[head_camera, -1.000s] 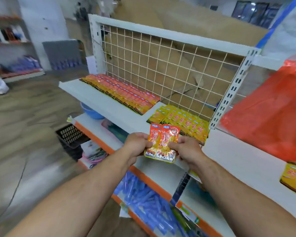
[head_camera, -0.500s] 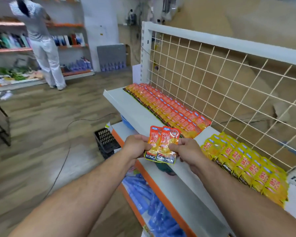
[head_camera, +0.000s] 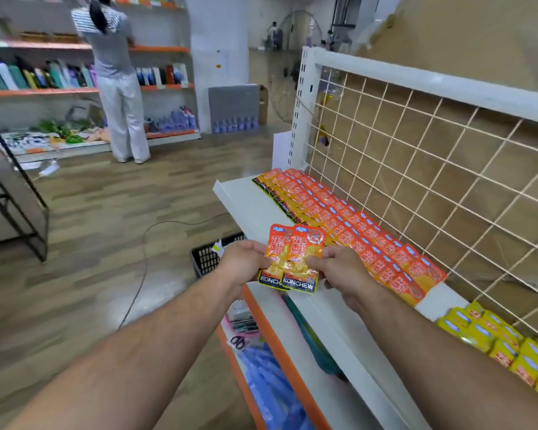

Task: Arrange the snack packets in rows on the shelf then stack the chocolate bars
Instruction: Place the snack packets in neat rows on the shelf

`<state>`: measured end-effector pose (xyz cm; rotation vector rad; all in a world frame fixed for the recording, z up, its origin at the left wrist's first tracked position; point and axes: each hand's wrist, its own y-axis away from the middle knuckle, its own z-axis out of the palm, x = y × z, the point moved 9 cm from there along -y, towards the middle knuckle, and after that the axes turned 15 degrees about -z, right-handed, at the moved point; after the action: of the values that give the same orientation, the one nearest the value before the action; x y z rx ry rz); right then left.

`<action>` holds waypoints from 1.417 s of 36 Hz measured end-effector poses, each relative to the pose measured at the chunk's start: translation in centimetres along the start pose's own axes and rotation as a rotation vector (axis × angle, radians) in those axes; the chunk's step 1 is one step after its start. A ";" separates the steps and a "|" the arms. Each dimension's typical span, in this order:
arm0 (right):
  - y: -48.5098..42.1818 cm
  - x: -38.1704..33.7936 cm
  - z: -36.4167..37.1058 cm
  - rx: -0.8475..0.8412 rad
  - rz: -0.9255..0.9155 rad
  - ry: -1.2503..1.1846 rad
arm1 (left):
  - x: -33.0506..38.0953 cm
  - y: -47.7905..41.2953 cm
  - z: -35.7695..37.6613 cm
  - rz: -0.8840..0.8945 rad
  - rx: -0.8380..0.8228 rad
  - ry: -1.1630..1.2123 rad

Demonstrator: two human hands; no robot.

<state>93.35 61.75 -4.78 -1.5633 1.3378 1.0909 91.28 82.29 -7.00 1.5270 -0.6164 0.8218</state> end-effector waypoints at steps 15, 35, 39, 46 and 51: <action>-8.3 -0.7 5.2 0.225 0.065 -0.008 | 7.7 -10.4 -4.4 0.062 -0.152 -0.147; -19.0 0.0 9.2 0.354 0.113 -0.052 | 16.3 -21.3 -7.3 0.104 -0.234 -0.267; -21.5 0.7 9.0 0.372 0.128 -0.079 | 17.8 -23.3 -7.0 0.103 -0.230 -0.325; -23.5 1.6 8.9 0.370 0.161 -0.054 | 19.8 -26.5 -6.3 0.095 -0.199 -0.389; -24.7 2.0 8.5 0.422 0.182 -0.034 | 21.3 -28.7 -5.3 0.113 -0.192 -0.476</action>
<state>117.00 72.35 -8.52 -1.1273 1.5902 0.8634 125.82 92.78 -7.59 1.5259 -1.1066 0.4614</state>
